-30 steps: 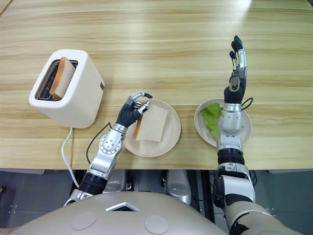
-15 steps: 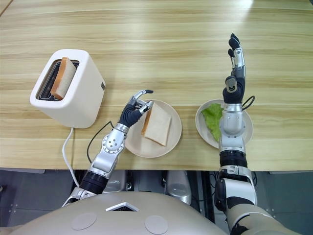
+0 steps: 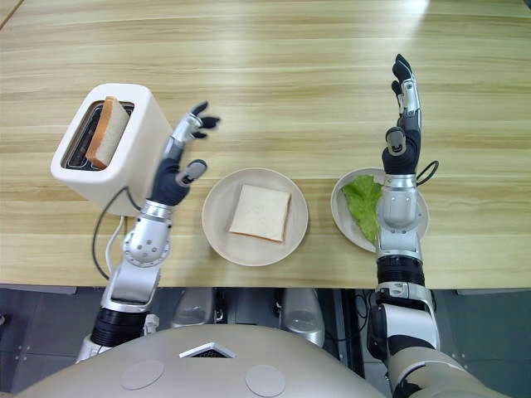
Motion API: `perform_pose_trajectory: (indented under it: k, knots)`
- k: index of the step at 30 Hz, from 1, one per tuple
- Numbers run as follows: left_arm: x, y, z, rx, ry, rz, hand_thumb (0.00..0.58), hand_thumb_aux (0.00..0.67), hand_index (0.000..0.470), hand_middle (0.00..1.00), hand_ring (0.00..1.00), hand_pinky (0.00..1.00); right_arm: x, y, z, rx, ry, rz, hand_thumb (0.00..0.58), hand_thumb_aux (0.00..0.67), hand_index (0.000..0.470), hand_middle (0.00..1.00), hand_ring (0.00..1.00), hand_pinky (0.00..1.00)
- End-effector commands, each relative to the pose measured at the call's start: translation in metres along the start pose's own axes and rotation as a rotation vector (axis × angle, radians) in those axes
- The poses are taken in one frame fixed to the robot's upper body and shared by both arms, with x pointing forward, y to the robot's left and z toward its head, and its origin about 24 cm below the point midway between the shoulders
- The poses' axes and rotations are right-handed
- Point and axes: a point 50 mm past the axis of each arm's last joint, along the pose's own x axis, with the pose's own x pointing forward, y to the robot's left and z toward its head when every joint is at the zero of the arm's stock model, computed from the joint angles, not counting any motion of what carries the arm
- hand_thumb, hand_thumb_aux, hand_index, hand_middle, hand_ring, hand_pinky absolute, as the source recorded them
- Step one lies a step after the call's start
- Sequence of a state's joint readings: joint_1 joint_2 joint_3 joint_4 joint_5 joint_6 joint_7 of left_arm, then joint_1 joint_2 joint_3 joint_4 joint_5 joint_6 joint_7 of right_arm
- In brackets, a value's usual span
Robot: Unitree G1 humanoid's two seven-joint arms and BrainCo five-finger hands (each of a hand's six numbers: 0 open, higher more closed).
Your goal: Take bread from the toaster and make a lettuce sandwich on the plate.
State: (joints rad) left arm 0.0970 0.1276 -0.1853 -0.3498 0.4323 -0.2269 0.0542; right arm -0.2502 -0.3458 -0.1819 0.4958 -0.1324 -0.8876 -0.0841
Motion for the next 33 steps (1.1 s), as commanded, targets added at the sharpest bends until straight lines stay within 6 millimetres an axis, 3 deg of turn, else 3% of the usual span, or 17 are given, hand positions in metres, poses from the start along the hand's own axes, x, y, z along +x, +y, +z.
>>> perform_pose_trajectory:
  k: [1,2,3,7,9,13,19,24,33]
  knots:
    - [0.001,0.011,-0.001,0.042,-0.002,0.027,0.0,0.0,0.0,0.1,0.1,0.1,-0.004,-0.01,-0.003,-0.04,0.025,0.019,0.0,0.0,0.0,0.0,0.0,0.0]
    - [0.001,0.009,-0.002,0.031,-0.005,0.016,0.0,0.0,0.0,0.1,0.1,0.1,-0.008,-0.014,-0.006,-0.062,0.04,0.036,0.0,0.0,0.0,0.0,0.0,0.0]
    - [0.001,0.007,-0.004,0.013,-0.01,0.005,0.0,0.0,0.0,0.0,0.0,0.0,-0.011,-0.018,-0.008,-0.084,0.053,0.05,0.0,0.0,0.0,0.0,0.0,0.0]
    - [-0.004,-0.001,-0.013,-0.065,0.024,0.029,0.0,0.0,0.0,0.0,0.0,0.0,-0.034,-0.057,-0.021,-0.212,0.155,0.077,0.0,0.0,0.0,0.0,0.0,0.0]
    - [-0.006,-0.001,-0.016,-0.075,0.036,0.043,0.0,0.0,0.0,0.0,0.0,0.0,-0.04,-0.066,-0.024,-0.271,0.173,0.101,0.0,0.0,0.0,0.0,0.0,0.0]
    - [-0.007,-0.004,-0.024,-0.076,0.061,0.047,0.0,0.0,0.0,0.0,0.0,0.0,-0.073,-0.084,-0.04,-0.489,0.299,0.262,0.0,0.0,0.0,0.0,0.0,0.0]
    - [-0.012,-0.012,-0.031,-0.1,0.101,0.04,0.0,0.0,0.0,0.0,0.0,0.0,-0.103,-0.087,-0.058,-0.9,0.316,0.488,0.0,0.0,0.0,0.0,0.0,0.0]
    - [-0.014,-0.02,-0.035,-0.125,0.134,0.018,0.0,0.0,0.0,0.0,0.0,0.0,-0.116,-0.078,-0.069,-1.136,0.202,0.65,0.0,0.0,0.0,0.0,0.0,0.0]
    - [-0.018,-0.028,-0.04,-0.127,0.156,0.001,0.0,0.0,0.0,0.0,0.0,0.0,-0.107,-0.064,-0.067,-1.181,0.023,0.661,0.0,0.0,0.0,0.0,0.0,0.0]
